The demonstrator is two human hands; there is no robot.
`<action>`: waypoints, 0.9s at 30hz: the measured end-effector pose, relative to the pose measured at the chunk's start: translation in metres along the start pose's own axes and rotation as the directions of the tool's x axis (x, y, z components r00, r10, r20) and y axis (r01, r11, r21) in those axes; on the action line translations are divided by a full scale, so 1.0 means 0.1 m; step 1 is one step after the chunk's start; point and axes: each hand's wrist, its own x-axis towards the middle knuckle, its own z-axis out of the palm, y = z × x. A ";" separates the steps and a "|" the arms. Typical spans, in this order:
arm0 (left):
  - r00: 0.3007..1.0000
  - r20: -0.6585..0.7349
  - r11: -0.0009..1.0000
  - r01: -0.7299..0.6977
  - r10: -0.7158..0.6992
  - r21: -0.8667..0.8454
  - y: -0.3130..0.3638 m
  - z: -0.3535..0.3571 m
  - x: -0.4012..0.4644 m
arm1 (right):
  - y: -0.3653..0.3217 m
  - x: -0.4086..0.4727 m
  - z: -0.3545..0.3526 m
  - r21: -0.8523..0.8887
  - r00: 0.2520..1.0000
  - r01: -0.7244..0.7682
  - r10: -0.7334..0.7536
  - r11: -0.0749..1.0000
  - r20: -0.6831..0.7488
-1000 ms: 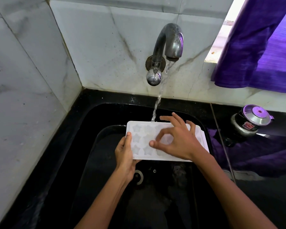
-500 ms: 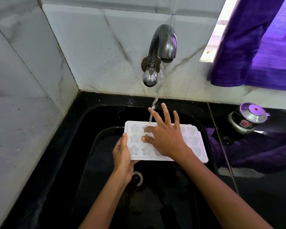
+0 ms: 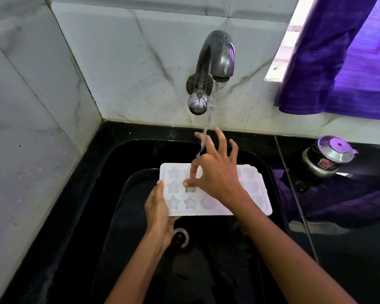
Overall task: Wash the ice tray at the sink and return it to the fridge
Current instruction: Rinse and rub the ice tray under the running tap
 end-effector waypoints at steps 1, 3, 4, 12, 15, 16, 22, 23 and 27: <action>1.000 -0.006 1.000 0.000 0.000 -0.002 0.00 -0.01 0.00 | 0.00 -0.01 0.01 0.019 1.000 -0.010 0.011 1.000 -0.023; 1.000 -0.008 1.000 -0.011 0.011 -0.010 0.02 -0.01 -0.01 | -0.02 -0.04 0.04 0.058 0.998 -0.016 0.019 0.998 -0.054; 1.000 -0.004 1.000 -0.020 0.020 -0.011 0.03 -0.01 -0.01 | -0.02 -0.07 0.05 0.075 0.999 -0.013 0.016 0.997 -0.042; 0.997 0.008 0.997 -0.083 0.083 0.008 0.09 -0.01 0.04 | -0.02 -0.31 0.03 0.048 0.964 0.059 -0.069 0.997 0.256; 0.997 0.022 0.998 -0.070 0.070 0.003 0.07 0.03 0.02 | 0.03 -0.28 0.03 0.032 0.966 0.053 -0.059 0.998 0.251; 0.997 0.029 0.998 -0.069 0.069 0.005 0.06 0.05 0.02 | 0.04 -0.26 0.02 0.030 0.970 0.043 -0.049 0.999 0.238; 0.999 0.038 0.999 -0.030 0.031 -0.031 0.06 0.12 0.04 | 0.12 -0.24 0.02 0.048 0.955 0.021 -0.034 0.999 0.296; 0.999 0.035 0.999 -0.026 0.027 -0.038 0.06 0.13 0.05 | 0.12 -0.25 0.03 0.060 0.952 0.013 -0.031 0.998 0.305; 0.999 0.032 0.999 0.003 -0.001 -0.051 0.06 0.14 0.06 | 0.12 -0.22 0.05 0.082 0.981 -0.002 -0.014 0.997 0.192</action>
